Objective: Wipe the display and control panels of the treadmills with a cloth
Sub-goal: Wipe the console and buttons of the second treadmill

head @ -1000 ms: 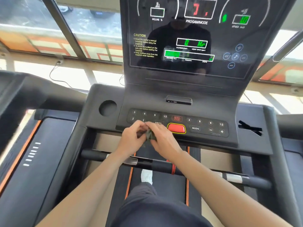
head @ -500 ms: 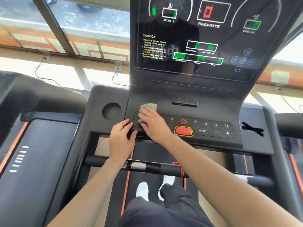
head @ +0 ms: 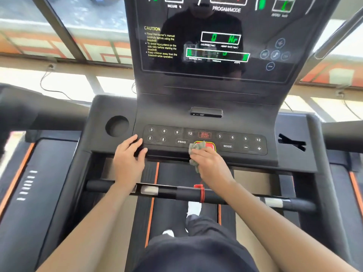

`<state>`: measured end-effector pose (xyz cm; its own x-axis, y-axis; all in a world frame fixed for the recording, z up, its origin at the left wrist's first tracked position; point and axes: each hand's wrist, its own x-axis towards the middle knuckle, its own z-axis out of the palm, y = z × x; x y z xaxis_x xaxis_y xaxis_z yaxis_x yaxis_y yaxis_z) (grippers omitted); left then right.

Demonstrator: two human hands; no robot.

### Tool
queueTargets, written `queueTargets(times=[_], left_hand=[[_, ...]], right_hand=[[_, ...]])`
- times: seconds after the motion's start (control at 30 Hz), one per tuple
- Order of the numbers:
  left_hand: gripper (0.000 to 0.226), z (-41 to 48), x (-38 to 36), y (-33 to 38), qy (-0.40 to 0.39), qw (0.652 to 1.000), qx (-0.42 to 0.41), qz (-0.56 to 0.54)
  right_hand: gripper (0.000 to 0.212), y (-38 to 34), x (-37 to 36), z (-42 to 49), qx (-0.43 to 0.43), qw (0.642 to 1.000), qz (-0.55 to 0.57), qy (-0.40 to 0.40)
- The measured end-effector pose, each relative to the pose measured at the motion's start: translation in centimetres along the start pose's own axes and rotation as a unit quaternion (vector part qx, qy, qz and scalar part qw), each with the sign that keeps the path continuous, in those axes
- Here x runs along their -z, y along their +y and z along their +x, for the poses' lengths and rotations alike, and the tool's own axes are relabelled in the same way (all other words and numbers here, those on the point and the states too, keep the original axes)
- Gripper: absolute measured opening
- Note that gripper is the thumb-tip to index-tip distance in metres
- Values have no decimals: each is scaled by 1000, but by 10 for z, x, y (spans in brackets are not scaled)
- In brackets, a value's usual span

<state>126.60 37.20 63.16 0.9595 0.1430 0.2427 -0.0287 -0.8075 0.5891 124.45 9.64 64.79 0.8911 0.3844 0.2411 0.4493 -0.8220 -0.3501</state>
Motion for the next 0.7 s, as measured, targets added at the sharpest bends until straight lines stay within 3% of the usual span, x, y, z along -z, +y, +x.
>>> queueTargets(times=[0.1, 0.17, 0.27, 0.43, 0.53, 0.7], left_hand=[[27, -4, -3, 4, 29, 998, -5, 61], [24, -8, -7, 8, 58, 993, -27, 98], [20, -18, -18, 24, 69, 992, -65, 86], [24, -36, -39, 59, 10, 988, -141, 57], [24, -38, -43, 63, 19, 988, -142, 50], [22, -36, -47, 52, 31, 984, -169, 38]], right_hand=[[26, 20, 14, -21, -6, 999, -13, 35], [20, 30, 27, -29, -20, 997, -20, 77], [22, 43, 43, -30, -89, 990, -6, 112], [26, 60, 46, 11, -202, 978, 18, 51], [22, 55, 36, 47, -185, 981, 31, 39], [35, 19, 21, 77, -116, 990, 81, -24]])
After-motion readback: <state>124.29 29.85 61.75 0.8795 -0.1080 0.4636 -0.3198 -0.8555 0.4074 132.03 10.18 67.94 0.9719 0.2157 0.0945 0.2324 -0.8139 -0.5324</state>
